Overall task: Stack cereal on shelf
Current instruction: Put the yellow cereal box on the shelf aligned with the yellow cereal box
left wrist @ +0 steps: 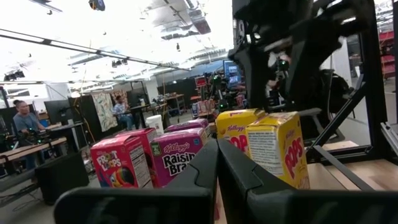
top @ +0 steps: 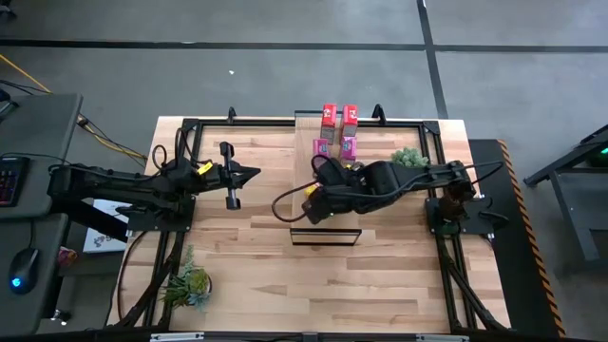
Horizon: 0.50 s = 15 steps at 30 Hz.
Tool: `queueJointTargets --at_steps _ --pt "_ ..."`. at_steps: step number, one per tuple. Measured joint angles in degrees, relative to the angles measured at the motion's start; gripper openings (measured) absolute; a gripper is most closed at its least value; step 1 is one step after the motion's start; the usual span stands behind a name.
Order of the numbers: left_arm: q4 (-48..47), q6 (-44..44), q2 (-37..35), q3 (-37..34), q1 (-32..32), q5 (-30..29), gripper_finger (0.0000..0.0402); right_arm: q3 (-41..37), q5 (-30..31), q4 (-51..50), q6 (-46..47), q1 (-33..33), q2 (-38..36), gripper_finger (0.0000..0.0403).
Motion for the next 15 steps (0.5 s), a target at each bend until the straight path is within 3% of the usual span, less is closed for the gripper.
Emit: queueJointTargets --at_steps 4,8,11,15 --pt "0.0 0.0 0.0 0.0 0.0 0.0 0.0 2.2 0.4 -0.6 -2.2 2.6 0.0 0.0275" --pt "-0.1 -0.7 0.0 0.0 0.0 0.0 0.0 3.2 1.3 -4.2 -0.9 6.6 0.0 0.0234" --pt "-0.1 -1.4 0.0 0.0 -0.1 0.4 0.0 2.7 2.7 -5.5 1.7 10.4 0.0 0.017" --pt "-0.2 -2.9 0.0 0.0 -0.1 2.6 0.0 0.3 4.2 -5.4 3.1 14.4 -0.3 0.005"
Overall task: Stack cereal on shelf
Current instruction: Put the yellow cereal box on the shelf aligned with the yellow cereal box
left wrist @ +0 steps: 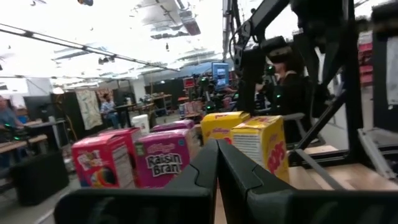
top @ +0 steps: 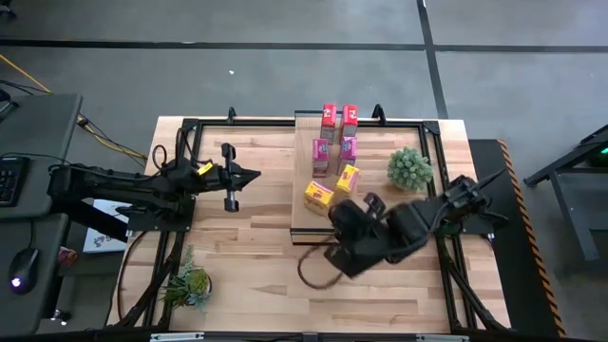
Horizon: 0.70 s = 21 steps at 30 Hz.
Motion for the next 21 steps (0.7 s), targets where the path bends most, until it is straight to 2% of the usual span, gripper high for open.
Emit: queueJointTargets --at_steps 2,6,10,14,16,21 --pt "-0.1 -1.4 0.0 0.0 0.0 0.1 0.0 -2.5 0.0 -0.4 1.3 1.2 -0.3 0.0014" --pt "-2.5 -2.9 0.0 0.6 -0.1 1.3 0.0 -10.5 -1.2 -0.3 4.6 1.4 -0.9 0.0021" --pt "-18.2 -2.5 0.2 6.4 -1.7 1.7 0.0 -19.6 -1.1 -0.1 7.0 1.0 -1.6 0.0004" --pt "-33.9 -0.9 2.1 12.5 -3.7 1.7 0.0 -25.4 6.2 1.5 10.7 1.5 -4.9 0.0001" --pt "-34.9 -0.7 3.2 13.6 -4.6 0.9 0.0 -28.6 9.9 5.0 11.1 2.1 -6.9 0.0001" --pt "-30.7 -0.6 6.5 13.7 -6.1 0.8 0.0 -37.7 13.2 18.8 7.6 1.7 -10.7 0.0"
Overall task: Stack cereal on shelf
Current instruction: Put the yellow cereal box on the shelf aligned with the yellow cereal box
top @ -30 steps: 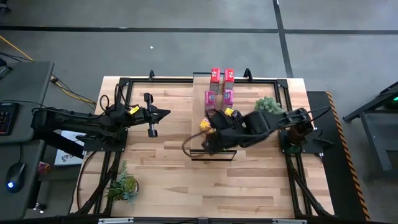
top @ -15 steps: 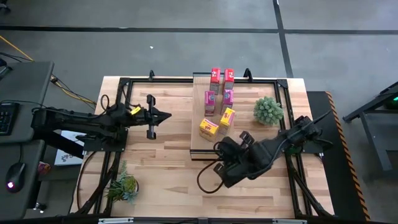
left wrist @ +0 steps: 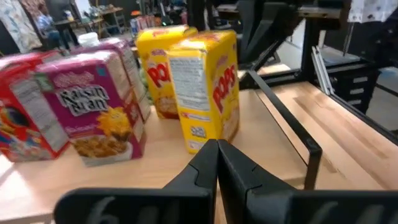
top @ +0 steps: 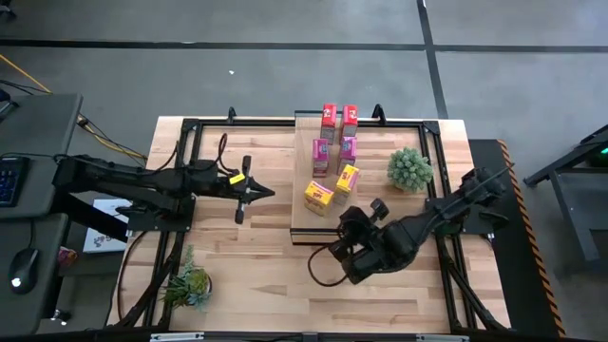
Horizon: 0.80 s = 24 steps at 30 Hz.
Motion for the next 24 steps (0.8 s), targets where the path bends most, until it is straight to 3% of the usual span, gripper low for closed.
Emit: queueJointTargets --at_steps 4,11,24 --pt "1.5 0.7 2.7 0.0 -0.6 0.1 0.0 -5.0 0.8 9.3 -4.5 -1.9 -0.3 0.0" --pt "6.6 1.0 8.0 0.0 -0.7 0.1 0.0 -6.8 4.6 11.1 -6.2 -4.9 -0.4 0.0" --pt "8.7 1.1 19.6 5.6 -0.7 0.2 0.0 -6.8 0.2 22.2 -17.7 -7.6 -0.4 0.0"
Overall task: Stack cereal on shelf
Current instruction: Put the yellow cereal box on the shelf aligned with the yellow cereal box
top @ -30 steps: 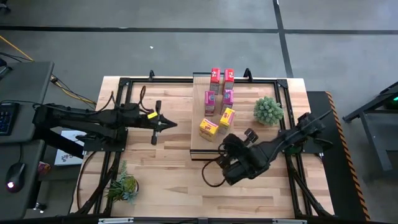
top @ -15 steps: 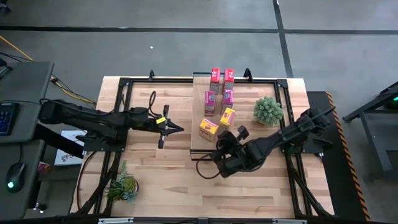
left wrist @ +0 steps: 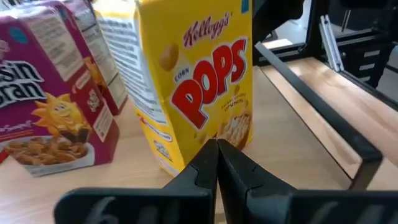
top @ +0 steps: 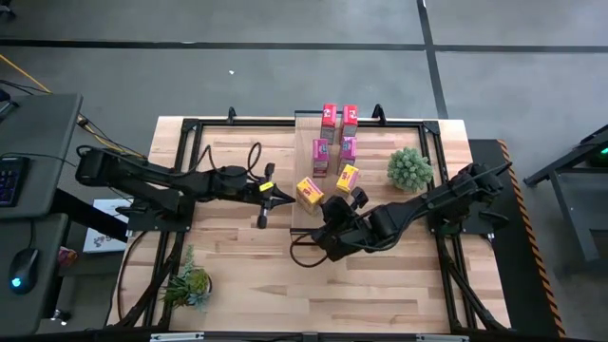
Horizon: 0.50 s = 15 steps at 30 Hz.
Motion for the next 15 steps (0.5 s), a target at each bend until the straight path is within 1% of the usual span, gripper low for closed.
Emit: queueJointTargets --at_steps 3,7,12,15 --pt "0.1 1.0 1.6 0.7 0.1 0.0 0.0 0.0 -0.5 -0.5 -0.1 0.3 -0.1 0.0" --pt "2.1 1.3 3.0 0.8 0.3 0.0 0.0 0.0 -3.0 -2.4 -0.5 2.0 -1.5 0.0" --pt "5.6 1.1 5.4 0.8 1.3 0.0 0.0 0.0 -3.0 -3.9 0.5 4.6 -4.5 0.0" --pt "7.2 1.0 7.1 0.8 2.0 0.0 0.0 0.0 -3.0 -6.4 2.0 5.7 -6.1 0.0"
